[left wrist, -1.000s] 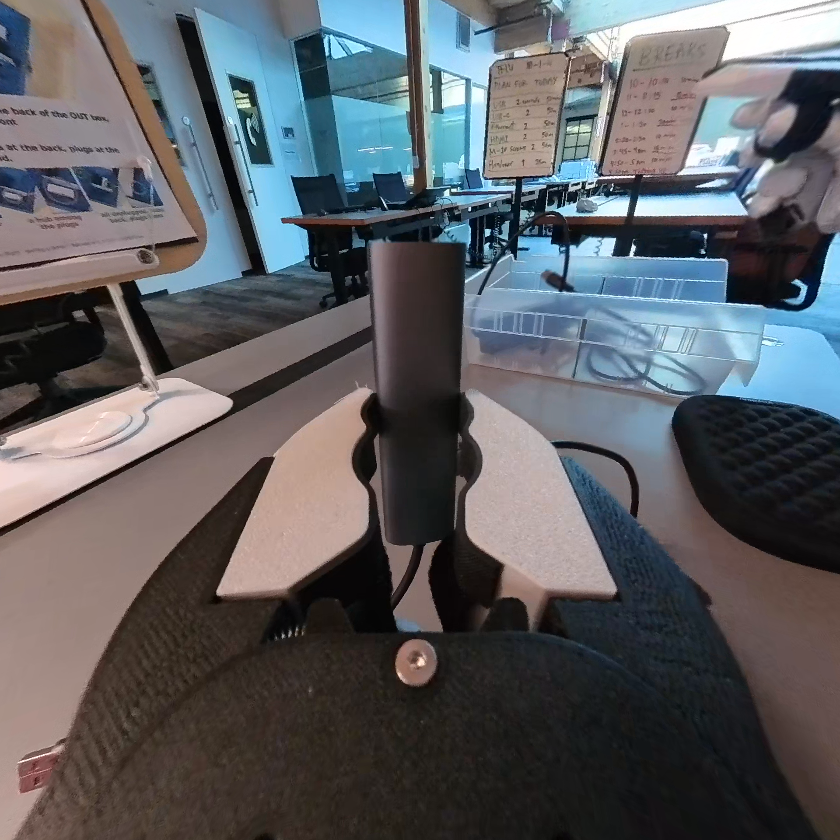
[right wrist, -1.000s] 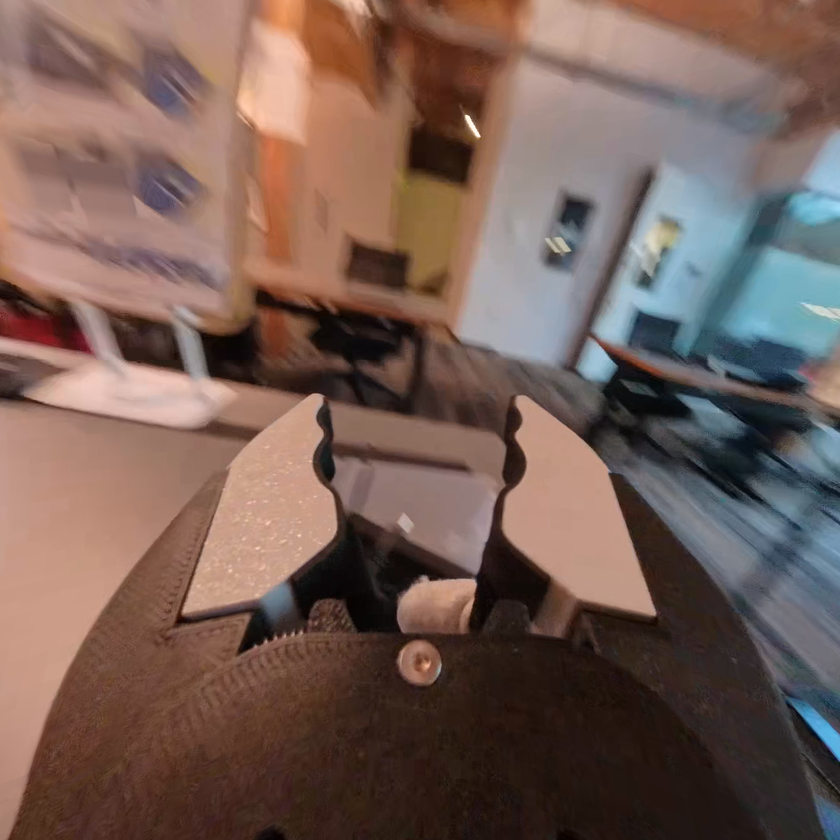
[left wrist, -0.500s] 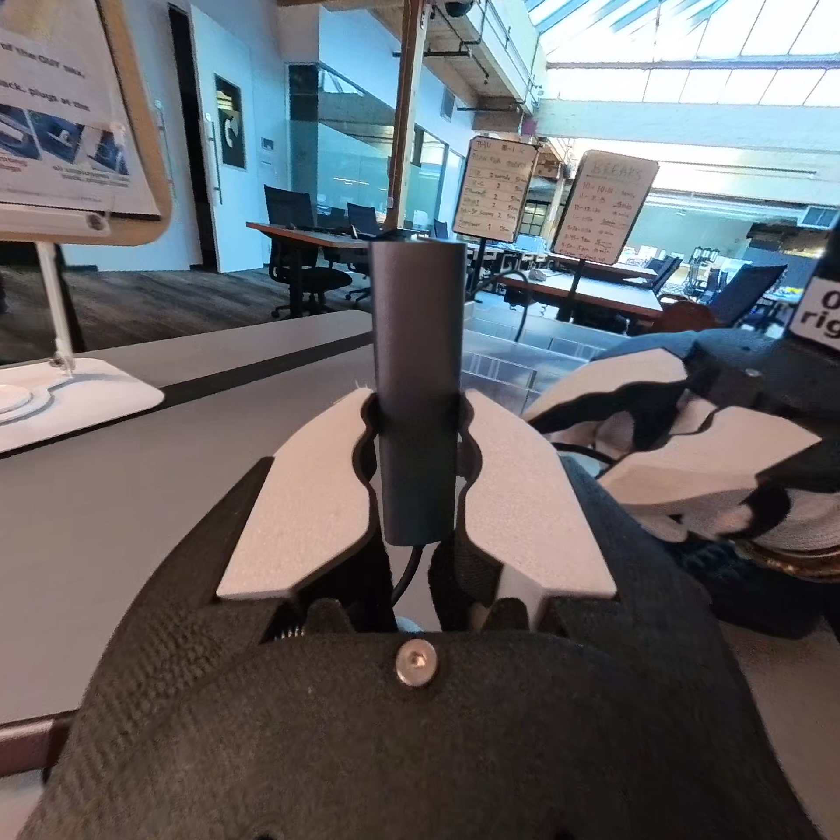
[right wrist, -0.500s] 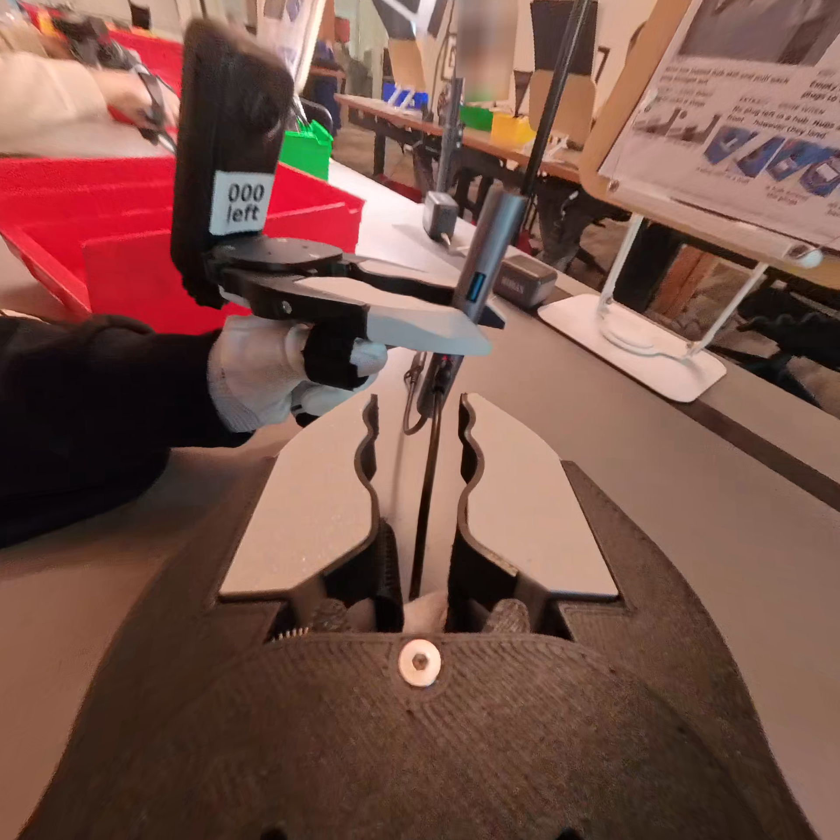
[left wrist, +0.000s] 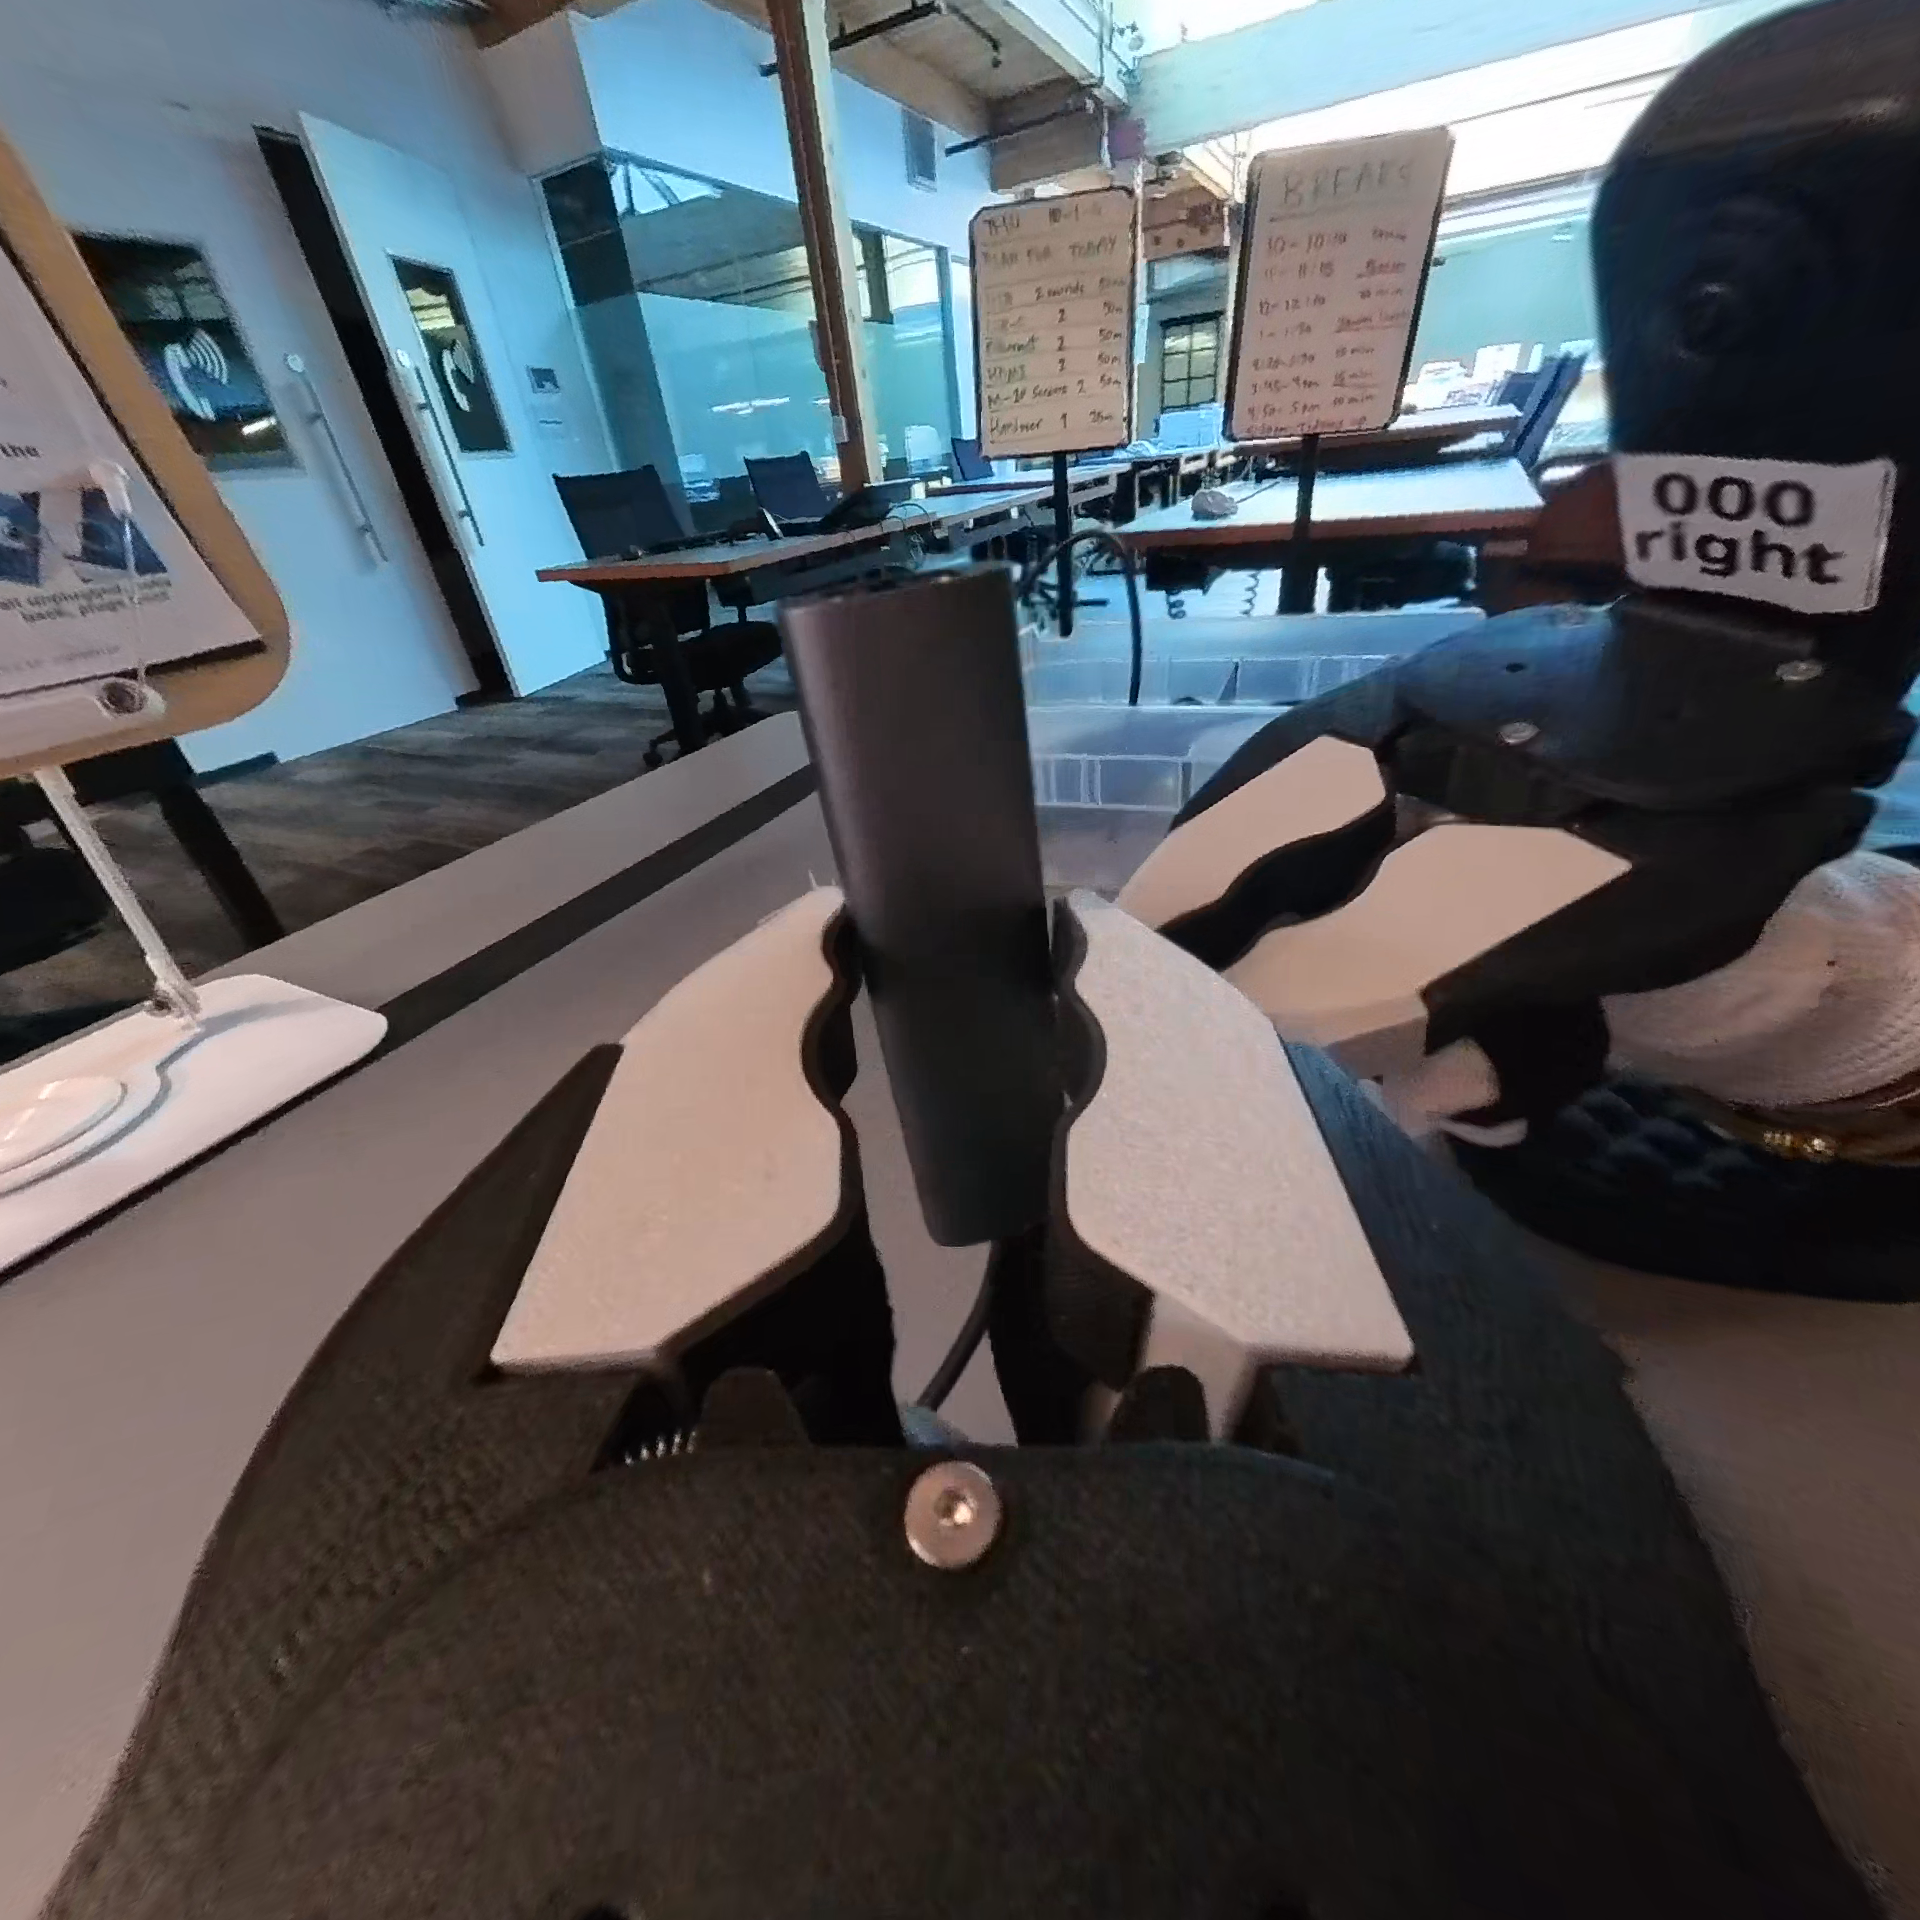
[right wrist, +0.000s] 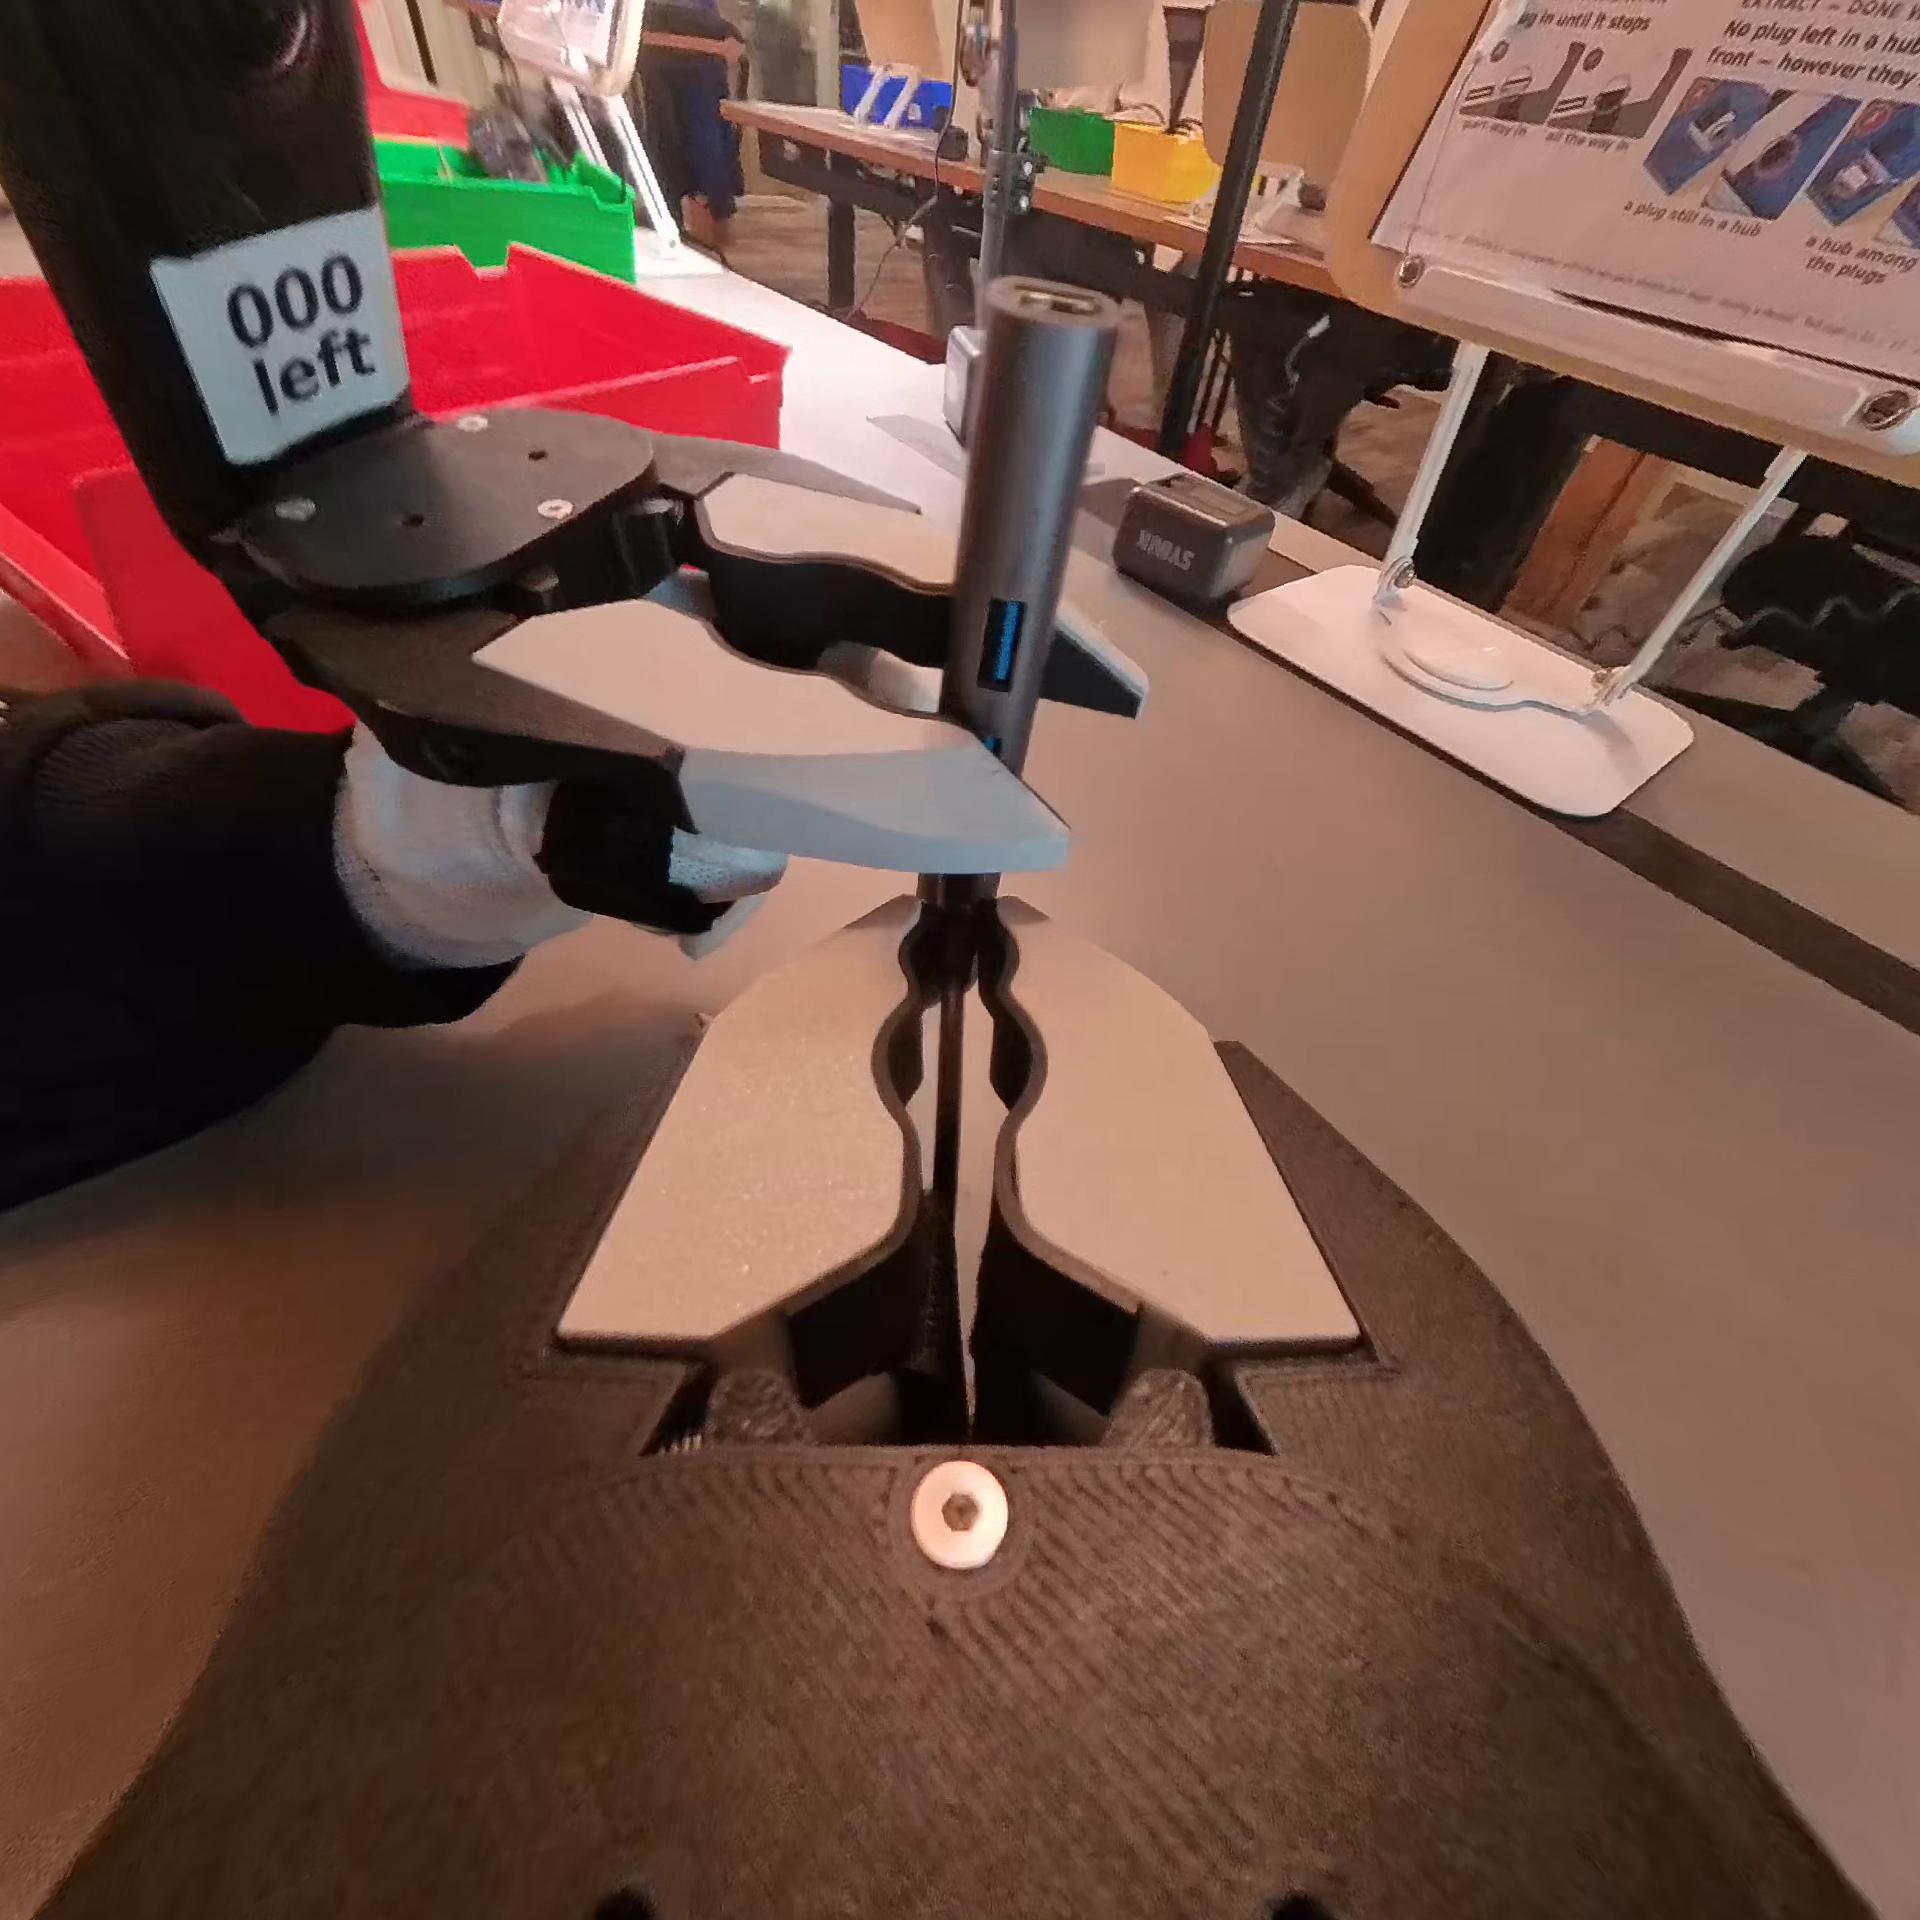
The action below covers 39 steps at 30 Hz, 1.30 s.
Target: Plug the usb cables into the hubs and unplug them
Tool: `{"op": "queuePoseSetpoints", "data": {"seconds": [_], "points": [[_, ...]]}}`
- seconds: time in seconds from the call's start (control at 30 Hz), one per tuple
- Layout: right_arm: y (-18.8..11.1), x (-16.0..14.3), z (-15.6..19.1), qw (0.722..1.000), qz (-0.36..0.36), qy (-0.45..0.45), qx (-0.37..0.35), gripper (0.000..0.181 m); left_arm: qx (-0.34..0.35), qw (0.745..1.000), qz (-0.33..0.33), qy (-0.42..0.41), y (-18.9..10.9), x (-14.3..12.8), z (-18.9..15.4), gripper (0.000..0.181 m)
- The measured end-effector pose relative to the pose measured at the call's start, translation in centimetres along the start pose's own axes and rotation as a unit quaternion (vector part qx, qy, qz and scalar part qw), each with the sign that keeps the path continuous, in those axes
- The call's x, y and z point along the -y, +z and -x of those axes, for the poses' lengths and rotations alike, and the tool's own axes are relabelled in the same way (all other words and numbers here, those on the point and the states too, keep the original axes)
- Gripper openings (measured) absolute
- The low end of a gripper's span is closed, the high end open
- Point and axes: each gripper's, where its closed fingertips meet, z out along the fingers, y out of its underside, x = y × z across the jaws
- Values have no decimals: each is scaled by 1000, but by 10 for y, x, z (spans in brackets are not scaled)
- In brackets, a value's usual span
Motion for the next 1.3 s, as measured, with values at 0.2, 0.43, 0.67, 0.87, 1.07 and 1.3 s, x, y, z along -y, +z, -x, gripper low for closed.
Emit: {"op": "queuePoseSetpoints", "data": {"seconds": [0.2,0.43,0.67,0.87,1.07,1.3], "points": [[-15,19,-16,991,-82,106,23,7,-66,996,-55,-5,-6,17,-11,50],[-22,31,-13,976,-135,159,66,7,-12,992,44,114,5,-8,-10,51],[-17,31,-3,975,-130,158,85,7,45,985,70,149,2,-8,-4,35],[-16,29,-2,976,-123,158,86,7,50,988,82,122,1,-9,-2,30],[-17,29,-2,979,-126,140,74,7,31,990,84,110,0,-9,-3,30],[-21,36,0,986,-150,63,45,15,17,990,86,108,-1,-9,-5,30]]}}
